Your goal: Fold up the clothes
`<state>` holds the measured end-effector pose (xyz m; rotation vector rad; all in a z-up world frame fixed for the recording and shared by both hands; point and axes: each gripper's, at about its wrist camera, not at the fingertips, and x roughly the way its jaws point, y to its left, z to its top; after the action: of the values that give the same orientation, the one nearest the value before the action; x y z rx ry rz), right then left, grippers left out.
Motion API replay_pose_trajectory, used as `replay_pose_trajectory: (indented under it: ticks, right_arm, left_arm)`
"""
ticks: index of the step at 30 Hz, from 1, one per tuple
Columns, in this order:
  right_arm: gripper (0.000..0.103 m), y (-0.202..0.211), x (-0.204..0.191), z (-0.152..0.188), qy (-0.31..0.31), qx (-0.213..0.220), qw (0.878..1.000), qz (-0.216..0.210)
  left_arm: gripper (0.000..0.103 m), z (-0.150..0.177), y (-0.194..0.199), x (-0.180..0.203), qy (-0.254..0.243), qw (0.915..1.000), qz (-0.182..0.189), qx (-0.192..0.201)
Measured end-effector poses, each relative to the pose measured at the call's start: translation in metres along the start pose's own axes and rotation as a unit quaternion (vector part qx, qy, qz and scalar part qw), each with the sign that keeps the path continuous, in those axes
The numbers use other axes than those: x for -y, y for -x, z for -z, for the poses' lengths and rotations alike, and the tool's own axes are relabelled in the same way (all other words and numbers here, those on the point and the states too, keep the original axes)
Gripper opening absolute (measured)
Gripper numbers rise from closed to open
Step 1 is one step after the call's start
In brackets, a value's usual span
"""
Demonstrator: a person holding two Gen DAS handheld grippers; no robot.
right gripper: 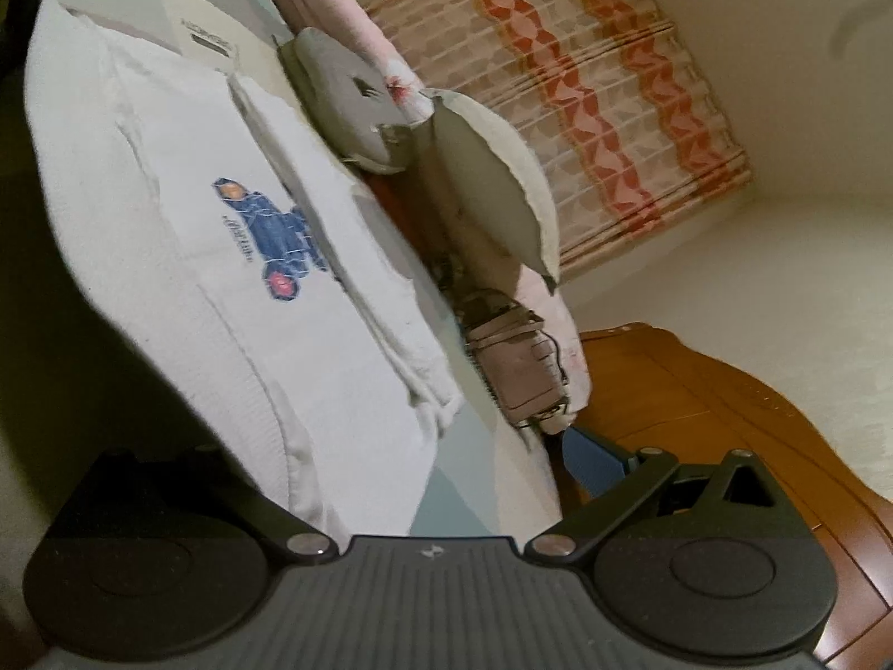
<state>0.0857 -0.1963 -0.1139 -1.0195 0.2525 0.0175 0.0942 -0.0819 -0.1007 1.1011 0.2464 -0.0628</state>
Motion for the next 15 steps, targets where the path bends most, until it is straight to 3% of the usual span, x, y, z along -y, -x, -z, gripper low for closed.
replay_pose_trajectory:
  ticks: [15]
  right_arm:
    - [0.103,-0.074,0.026,-0.032,0.004,0.004,0.998,0.055]
  left_arm:
    - [0.103,-0.021,-0.074,-0.041,0.031,0.9991,-0.03,-0.006]
